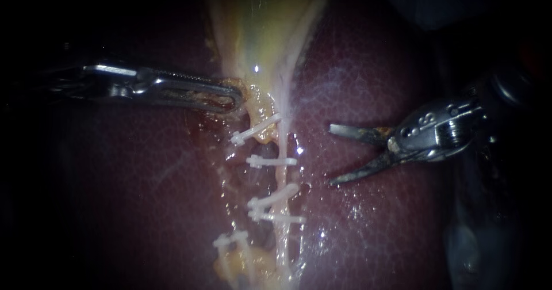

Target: Go to the cutting position right tube

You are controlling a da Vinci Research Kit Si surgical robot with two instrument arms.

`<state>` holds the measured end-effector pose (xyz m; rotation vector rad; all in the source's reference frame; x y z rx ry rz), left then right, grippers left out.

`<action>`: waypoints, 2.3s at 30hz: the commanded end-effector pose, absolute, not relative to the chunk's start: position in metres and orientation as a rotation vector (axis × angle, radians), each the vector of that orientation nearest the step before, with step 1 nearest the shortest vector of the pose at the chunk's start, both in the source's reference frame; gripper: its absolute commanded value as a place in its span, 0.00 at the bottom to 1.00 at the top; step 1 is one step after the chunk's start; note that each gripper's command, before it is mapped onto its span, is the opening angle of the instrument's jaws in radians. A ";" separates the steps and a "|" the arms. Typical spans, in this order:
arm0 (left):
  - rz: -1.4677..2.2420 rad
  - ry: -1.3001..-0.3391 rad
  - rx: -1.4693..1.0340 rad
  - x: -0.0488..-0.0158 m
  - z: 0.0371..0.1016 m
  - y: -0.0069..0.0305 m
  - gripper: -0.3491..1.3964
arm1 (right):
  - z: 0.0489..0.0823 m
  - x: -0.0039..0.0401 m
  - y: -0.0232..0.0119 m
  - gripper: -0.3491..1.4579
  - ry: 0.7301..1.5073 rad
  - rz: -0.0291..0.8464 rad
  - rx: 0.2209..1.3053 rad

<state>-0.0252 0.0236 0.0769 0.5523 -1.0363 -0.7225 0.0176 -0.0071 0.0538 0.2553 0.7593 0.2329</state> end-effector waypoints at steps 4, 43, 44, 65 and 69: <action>-0.722 -1.037 0.556 -0.0250 0.0765 0.0238 0.00 | 0.0538 0.0176 -0.0071 0.96 0.765 0.232 0.260; -0.746 -1.101 0.490 -0.0206 0.0689 0.0283 0.00 | 0.0595 0.0196 -0.0102 0.94 0.774 0.509 0.610; -0.746 -1.101 0.490 -0.0206 0.0689 0.0283 0.00 | 0.0600 0.0196 -0.0105 0.93 0.765 0.540 0.645; -0.748 -1.100 0.486 -0.0210 0.0692 0.0280 0.00 | 0.0650 0.0209 -0.0121 0.88 0.690 0.710 0.955; -0.748 -1.100 0.486 -0.0210 0.0692 0.0280 0.00 | 0.0656 0.0212 -0.0116 0.88 0.718 0.739 1.023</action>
